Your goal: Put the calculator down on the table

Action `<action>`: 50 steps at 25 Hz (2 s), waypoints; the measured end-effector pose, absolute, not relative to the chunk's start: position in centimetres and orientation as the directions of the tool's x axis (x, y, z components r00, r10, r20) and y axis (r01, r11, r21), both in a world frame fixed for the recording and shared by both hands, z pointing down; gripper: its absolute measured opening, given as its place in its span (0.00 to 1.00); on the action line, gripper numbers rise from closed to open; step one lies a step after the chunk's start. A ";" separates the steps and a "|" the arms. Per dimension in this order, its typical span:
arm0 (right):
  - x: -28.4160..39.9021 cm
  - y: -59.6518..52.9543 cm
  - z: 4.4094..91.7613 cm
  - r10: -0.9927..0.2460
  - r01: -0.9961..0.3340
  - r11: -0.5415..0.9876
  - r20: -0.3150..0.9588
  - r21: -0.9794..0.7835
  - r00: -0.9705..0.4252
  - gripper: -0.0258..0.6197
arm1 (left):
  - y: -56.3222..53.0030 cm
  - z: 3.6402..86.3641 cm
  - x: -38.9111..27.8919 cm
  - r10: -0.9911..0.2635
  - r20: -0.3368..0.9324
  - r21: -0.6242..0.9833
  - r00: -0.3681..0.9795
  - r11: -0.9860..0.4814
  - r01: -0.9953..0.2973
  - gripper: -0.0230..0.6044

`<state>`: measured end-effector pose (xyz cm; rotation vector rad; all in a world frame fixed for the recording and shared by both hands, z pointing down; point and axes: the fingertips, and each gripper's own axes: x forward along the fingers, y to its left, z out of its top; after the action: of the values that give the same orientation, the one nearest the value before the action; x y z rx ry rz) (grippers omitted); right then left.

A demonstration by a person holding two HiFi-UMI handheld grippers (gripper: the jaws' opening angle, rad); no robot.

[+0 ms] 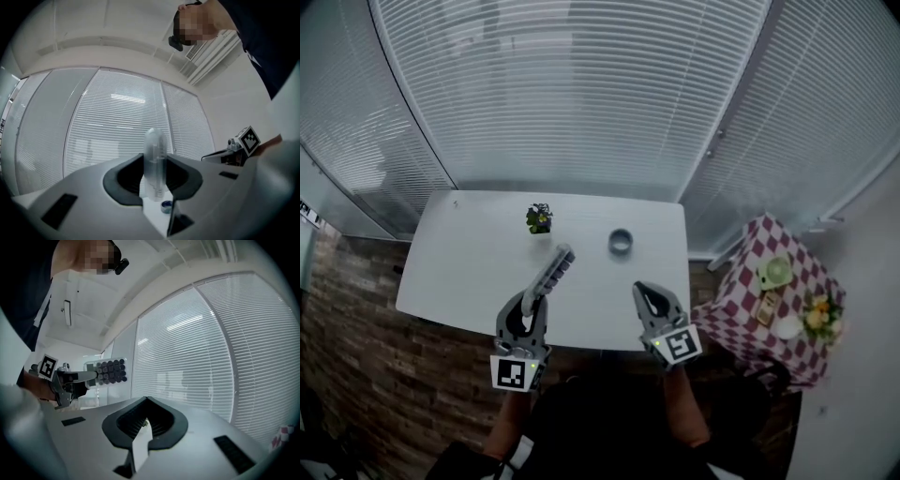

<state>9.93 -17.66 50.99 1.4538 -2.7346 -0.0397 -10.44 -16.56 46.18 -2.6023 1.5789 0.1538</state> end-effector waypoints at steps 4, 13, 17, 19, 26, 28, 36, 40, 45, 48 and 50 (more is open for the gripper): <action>9.7 -18.3 50.9 -0.823 -0.821 0.569 0.028 0.044 -0.568 0.05 | -17.3 46.1 -10.3 -0.879 -0.120 -0.041 0.462 -0.461 -0.887 0.20; 9.6 -19.4 50.7 -0.815 -0.814 0.580 0.015 0.028 -0.580 0.05 | -18.7 47.2 -10.2 -0.892 -0.041 -0.052 0.450 -0.448 -0.893 0.20; 9.5 -19.6 51.0 -0.807 -0.807 0.590 0.018 0.024 -0.590 0.05 | -19.2 47.9 -10.2 -0.887 -0.040 0.106 0.461 -0.462 -0.881 0.20; 9.6 -19.8 50.9 -0.807 -0.807 0.591 0.002 0.000 -0.591 0.05 | -19.6 48.0 -10.1 -0.882 -0.053 0.269 0.469 -0.465 -0.844 0.20; 9.7 -20.6 50.7 -0.808 -0.808 0.589 0.002 -0.012 -0.589 0.05 | -20.5 49.4 -11.6 -0.890 -0.090 0.758 0.447 -0.353 -0.549 0.20; 9.5 -20.5 50.7 -0.800 -0.800 0.600 -0.002 -0.022 -0.600 0.05 | -20.5 50.1 -12.2 -0.897 -0.067 0.818 0.438 -0.301 -0.491 0.20; 9.0 -21.1 51.4 -0.793 -0.793 0.608 0.006 -0.045 -0.609 0.05 | -20.9 52.3 -12.2 -0.902 -0.131 0.990 0.410 -0.142 0.003 0.20; 8.5 -21.4 51.4 -0.784 -0.784 0.620 0.006 -0.041 -0.620 0.05 | -21.2 53.1 -12.5 -0.898 -0.085 0.994 0.432 -0.104 -0.019 0.20; 8.7 -21.8 52.2 -0.782 -0.783 0.621 0.039 -0.030 -0.622 0.05 | -21.8 53.8 -12.6 -0.897 -0.074 0.994 0.437 -0.100 -0.038 0.20; 8.7 -21.9 52.2 -0.785 -0.786 0.618 0.036 -0.031 -0.619 0.05 | -22.0 54.3 -12.2 -0.890 -0.067 0.994 0.450 -0.096 -0.043 0.20; 8.8 -21.9 52.2 -0.785 -0.785 0.618 0.035 -0.028 -0.619 0.05 | -22.2 54.7 -12.0 -0.889 -0.062 0.995 0.454 -0.089 -0.038 0.20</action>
<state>8.77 -21.93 52.18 1.3623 -2.8083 0.0629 -12.02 -22.23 54.71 -3.3617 1.9253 1.9776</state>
